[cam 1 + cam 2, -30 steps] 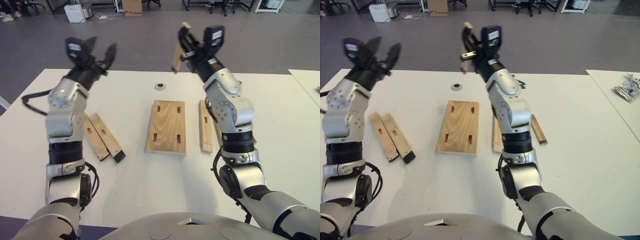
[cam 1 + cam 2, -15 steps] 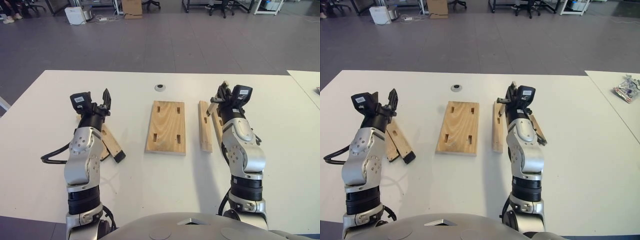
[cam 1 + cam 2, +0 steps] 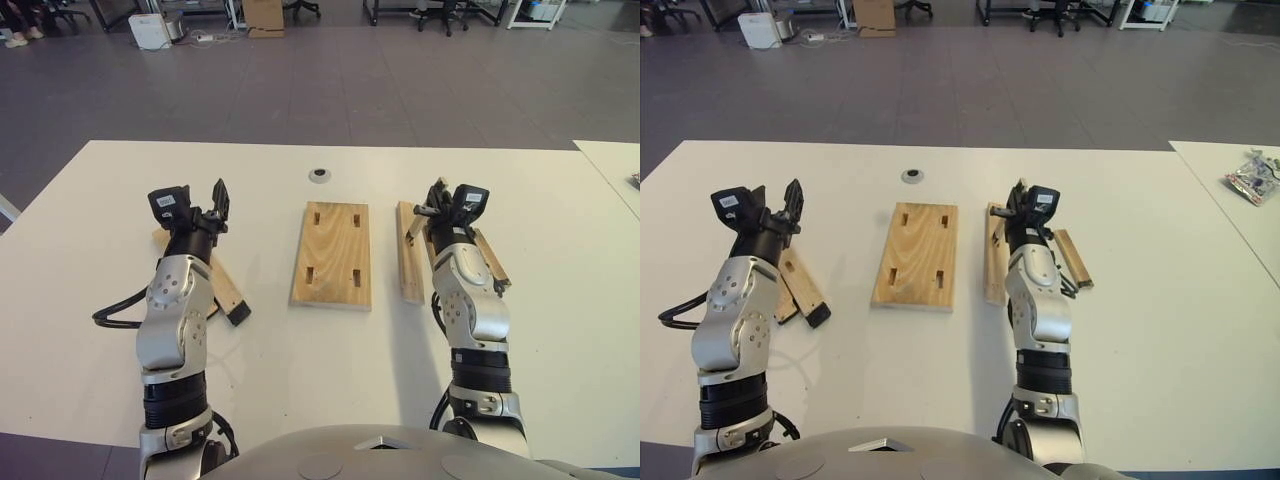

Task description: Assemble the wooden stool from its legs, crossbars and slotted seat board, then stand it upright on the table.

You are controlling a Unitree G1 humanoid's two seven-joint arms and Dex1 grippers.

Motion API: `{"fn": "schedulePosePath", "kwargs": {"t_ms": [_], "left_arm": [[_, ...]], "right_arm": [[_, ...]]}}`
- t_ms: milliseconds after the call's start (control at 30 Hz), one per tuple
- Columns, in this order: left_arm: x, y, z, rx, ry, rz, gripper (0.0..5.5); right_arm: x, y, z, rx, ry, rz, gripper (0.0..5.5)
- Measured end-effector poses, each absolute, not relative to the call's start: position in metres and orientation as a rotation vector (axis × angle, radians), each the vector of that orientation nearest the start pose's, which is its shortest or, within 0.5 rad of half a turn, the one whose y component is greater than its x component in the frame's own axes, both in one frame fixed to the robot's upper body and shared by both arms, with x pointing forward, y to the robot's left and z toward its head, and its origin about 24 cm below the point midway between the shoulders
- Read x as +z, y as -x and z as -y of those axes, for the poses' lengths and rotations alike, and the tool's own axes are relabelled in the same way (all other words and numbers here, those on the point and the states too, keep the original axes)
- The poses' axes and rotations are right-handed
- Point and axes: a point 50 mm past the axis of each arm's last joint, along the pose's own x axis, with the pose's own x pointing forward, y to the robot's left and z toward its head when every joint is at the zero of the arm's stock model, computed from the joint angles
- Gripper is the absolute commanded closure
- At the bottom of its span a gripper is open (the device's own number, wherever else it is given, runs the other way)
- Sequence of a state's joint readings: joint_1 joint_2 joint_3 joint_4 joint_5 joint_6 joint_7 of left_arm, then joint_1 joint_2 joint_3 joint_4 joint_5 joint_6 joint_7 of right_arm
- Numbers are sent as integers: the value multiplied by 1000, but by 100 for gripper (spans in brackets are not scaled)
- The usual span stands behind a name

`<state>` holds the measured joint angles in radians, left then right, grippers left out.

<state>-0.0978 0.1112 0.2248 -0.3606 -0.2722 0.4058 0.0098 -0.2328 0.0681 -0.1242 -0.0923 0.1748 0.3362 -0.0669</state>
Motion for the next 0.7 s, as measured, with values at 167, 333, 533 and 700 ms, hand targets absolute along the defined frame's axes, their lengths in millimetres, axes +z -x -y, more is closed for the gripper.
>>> {"fn": "schedulePosePath", "kwargs": {"t_ms": [167,333,533,700], "left_arm": [[114,-260,-204,99,155,70,232],[113,-260,-204,95,157,68,232],[113,-260,-204,89,158,66,232],[112,-259,-203,81,158,64,232]], "right_arm": [[84,-292,150,-80,-275,-41,509],[82,-291,151,-94,-281,-42,509],[67,-286,149,70,-155,-11,509],[51,-271,156,240,-56,63,509]]}}
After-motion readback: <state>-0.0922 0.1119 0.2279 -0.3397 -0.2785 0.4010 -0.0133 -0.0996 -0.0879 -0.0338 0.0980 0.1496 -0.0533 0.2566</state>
